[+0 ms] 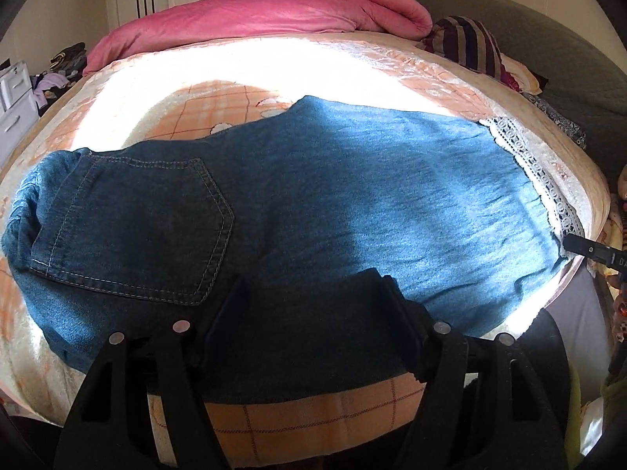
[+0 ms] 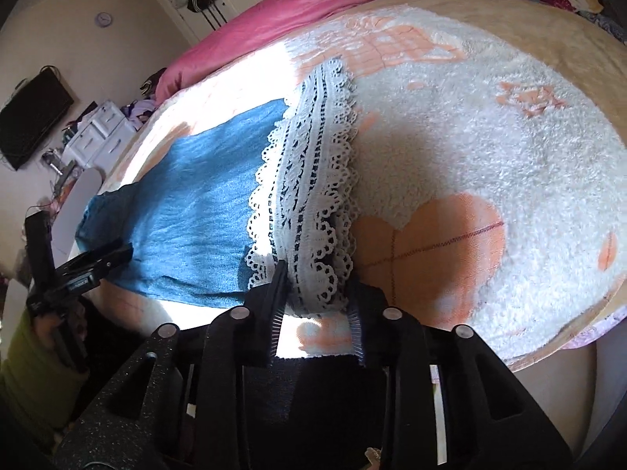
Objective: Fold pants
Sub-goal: 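Fold the pants edge with the left gripper toward the right gripper at the lace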
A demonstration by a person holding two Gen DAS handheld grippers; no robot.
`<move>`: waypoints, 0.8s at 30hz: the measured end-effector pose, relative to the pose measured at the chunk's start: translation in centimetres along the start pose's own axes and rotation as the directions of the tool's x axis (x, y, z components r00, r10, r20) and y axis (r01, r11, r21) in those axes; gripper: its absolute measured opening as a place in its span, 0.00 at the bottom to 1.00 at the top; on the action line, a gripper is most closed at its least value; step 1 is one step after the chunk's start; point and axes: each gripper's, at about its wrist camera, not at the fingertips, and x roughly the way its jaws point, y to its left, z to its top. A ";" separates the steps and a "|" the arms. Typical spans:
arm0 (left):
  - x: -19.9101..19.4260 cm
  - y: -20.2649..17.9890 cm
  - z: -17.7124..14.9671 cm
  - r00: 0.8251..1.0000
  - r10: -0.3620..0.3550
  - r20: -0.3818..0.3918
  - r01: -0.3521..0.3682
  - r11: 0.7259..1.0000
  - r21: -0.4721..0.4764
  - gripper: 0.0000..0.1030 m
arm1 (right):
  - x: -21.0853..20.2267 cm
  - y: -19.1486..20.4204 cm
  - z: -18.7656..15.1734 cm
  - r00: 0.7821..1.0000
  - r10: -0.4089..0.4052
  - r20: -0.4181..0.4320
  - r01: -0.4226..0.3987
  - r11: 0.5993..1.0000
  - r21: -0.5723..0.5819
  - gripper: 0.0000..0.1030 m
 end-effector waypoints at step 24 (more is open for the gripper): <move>2.8 -13.9 12.1 0.965 -0.264 -0.008 0.246 0.889 0.385 0.79 | -3.1 1.6 -1.5 0.991 -0.028 0.130 0.013 0.994 0.112 0.68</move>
